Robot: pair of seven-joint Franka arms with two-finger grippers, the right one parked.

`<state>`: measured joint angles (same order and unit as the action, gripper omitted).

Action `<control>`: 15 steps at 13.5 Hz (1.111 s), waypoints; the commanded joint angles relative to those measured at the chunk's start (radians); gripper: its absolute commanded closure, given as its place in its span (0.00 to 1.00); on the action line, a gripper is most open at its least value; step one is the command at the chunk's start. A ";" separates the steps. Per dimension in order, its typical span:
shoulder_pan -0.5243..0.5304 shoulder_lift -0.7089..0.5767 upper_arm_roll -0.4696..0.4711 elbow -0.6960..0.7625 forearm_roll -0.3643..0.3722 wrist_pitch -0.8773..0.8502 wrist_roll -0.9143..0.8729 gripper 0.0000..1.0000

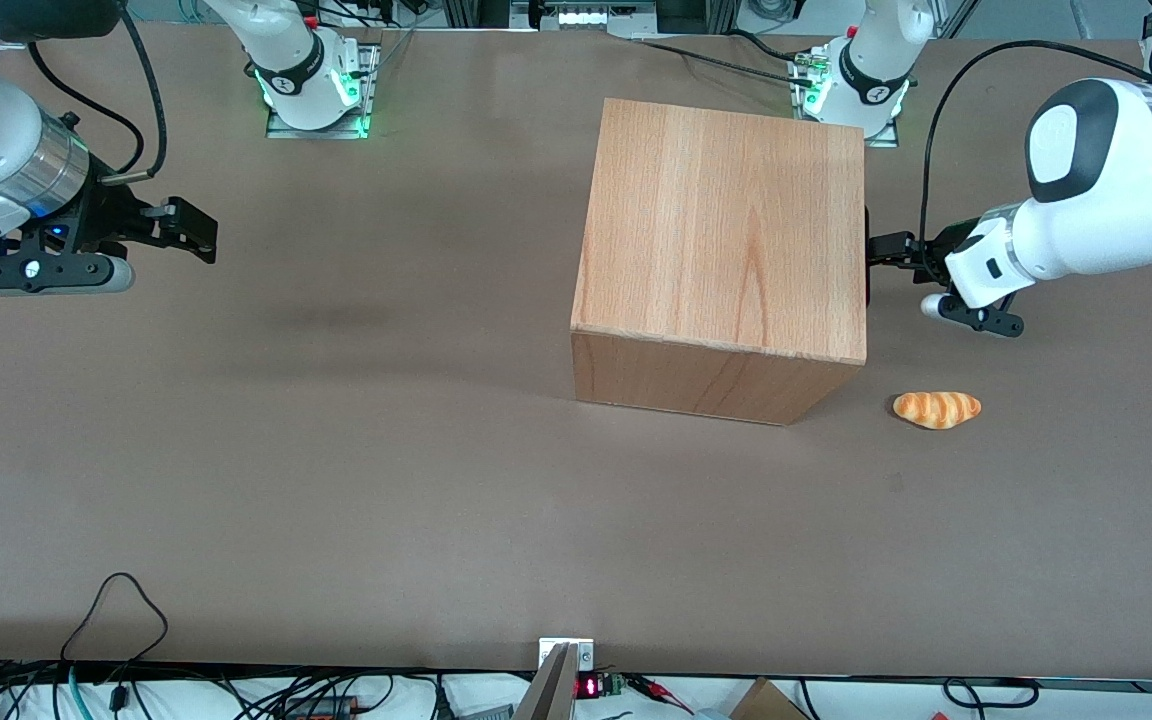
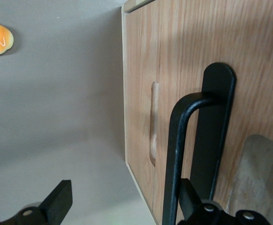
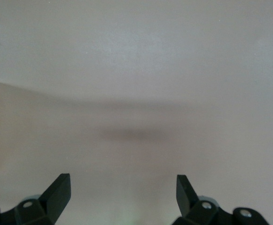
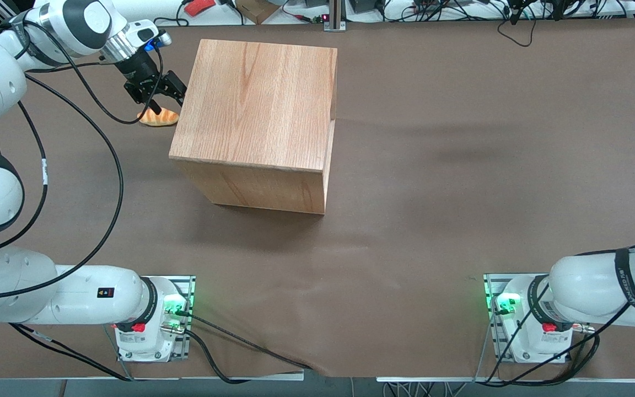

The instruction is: Open top drawer with left arm

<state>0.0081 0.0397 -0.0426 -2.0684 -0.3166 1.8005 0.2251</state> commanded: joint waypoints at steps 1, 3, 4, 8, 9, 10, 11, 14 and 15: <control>-0.002 0.003 0.001 -0.024 -0.029 0.040 0.030 0.00; -0.002 0.011 0.001 -0.025 -0.029 0.042 0.033 0.00; -0.002 0.012 0.001 -0.025 -0.027 0.042 0.036 0.00; 0.010 0.019 0.003 -0.022 -0.012 0.042 0.043 0.00; 0.012 0.019 0.004 -0.022 -0.010 0.042 0.043 0.00; 0.018 0.019 0.004 -0.022 -0.010 0.042 0.043 0.00; 0.023 0.019 0.006 -0.022 -0.010 0.042 0.043 0.00; 0.041 0.019 0.006 -0.021 0.005 0.043 0.043 0.00; 0.049 0.019 0.006 -0.019 0.019 0.043 0.043 0.00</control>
<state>0.0346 0.0580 -0.0373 -2.0807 -0.3164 1.8264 0.2408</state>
